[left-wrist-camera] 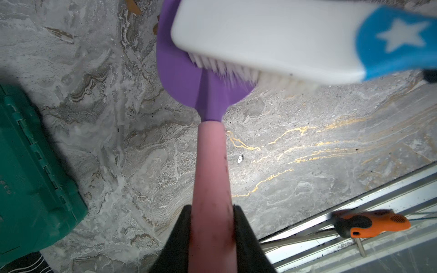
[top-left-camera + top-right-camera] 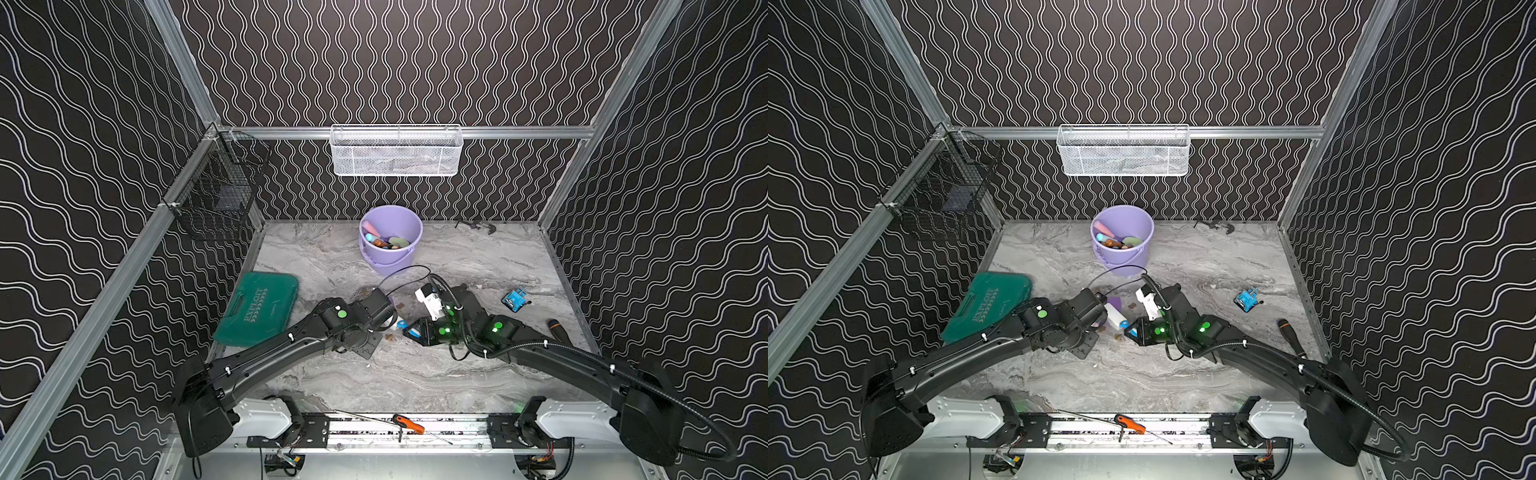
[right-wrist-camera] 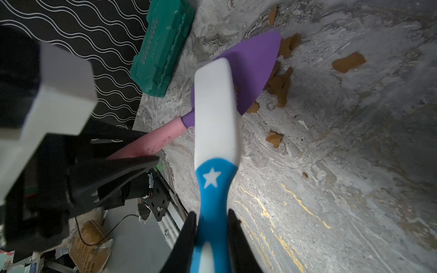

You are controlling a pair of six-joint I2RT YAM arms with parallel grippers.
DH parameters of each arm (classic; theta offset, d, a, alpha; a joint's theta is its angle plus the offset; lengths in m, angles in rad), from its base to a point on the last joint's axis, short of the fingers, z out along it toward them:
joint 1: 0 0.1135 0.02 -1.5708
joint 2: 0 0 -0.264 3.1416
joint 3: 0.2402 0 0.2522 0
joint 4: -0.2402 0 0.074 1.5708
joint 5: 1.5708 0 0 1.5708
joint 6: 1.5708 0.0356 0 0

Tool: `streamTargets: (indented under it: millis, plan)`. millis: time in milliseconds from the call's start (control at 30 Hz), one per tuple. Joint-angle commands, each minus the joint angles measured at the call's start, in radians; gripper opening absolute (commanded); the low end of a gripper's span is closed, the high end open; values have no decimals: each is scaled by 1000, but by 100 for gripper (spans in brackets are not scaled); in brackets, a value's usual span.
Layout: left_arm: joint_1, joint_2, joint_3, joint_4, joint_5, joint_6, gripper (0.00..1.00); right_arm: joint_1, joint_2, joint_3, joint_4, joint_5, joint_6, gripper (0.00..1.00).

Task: Brush the soil off the hand trowel and place it into the bucket
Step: Brush off the soil from the hand trowel.

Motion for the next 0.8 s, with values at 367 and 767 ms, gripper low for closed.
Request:
streamTargets:
  millis: [367,767]
  plan:
    - [2,13,6,-23,-66,-4,0,7,-57,56,-6,22,-52,0]
    - [4,37,-1,-21,-111,-17,0,36,92,139,-223,289,-82,0]
